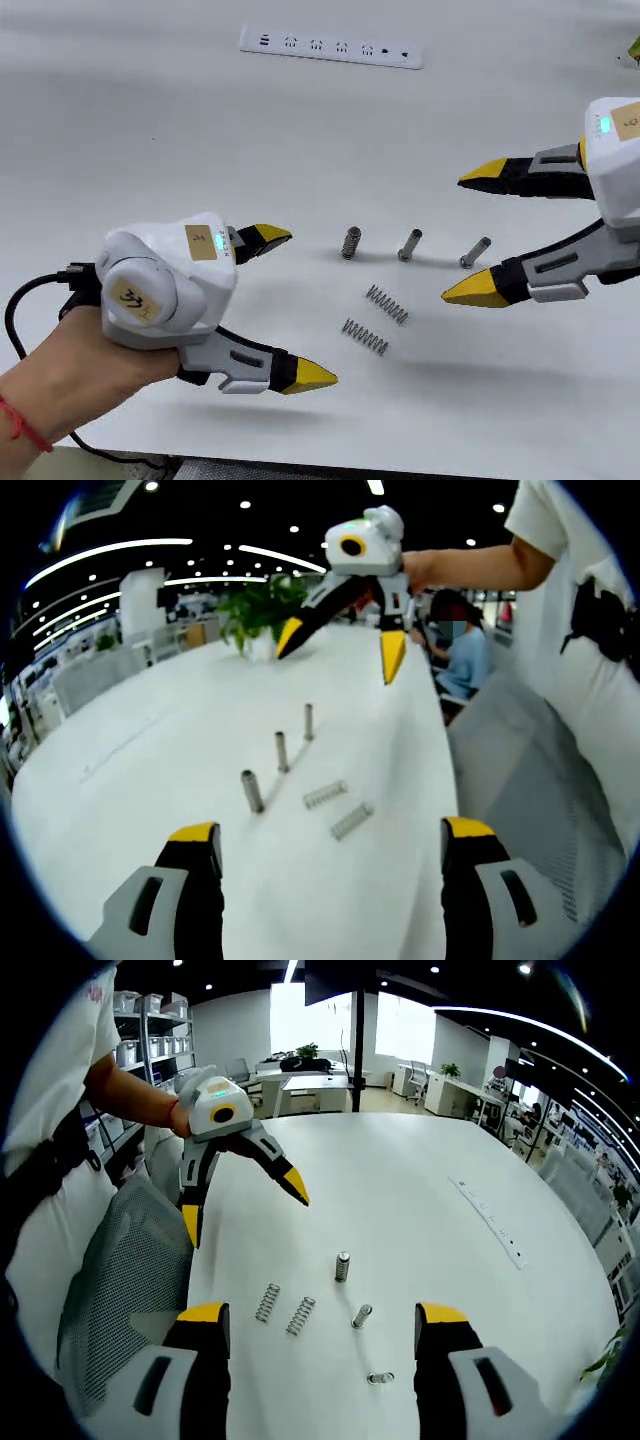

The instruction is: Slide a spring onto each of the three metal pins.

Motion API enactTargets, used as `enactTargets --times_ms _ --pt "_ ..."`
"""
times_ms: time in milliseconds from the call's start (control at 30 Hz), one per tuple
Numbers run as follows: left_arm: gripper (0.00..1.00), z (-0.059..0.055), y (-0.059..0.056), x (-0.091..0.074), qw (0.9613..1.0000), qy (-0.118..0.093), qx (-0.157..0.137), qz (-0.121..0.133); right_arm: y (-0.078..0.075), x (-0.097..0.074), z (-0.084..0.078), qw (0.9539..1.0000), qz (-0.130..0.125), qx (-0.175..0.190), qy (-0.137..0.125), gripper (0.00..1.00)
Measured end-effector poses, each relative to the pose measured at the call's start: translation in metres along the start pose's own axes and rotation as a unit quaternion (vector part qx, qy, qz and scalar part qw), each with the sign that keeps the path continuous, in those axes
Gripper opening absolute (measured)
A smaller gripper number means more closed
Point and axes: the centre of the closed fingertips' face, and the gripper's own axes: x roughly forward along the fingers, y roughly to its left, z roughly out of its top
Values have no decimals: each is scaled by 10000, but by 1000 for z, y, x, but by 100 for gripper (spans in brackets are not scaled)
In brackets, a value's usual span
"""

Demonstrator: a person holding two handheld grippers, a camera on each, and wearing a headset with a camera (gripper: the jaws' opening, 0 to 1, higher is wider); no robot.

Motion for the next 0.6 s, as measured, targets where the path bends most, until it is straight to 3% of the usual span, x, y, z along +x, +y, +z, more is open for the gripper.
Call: enactTargets --times_ms 400,600 --pt "80 -10 -12 12 9959 666 515 -324 17 -44 -42 9975 -315 463 -439 88" --pt "70 -13 -12 26 9930 867 636 -485 18 -62 -69 9941 -491 733 -631 91"
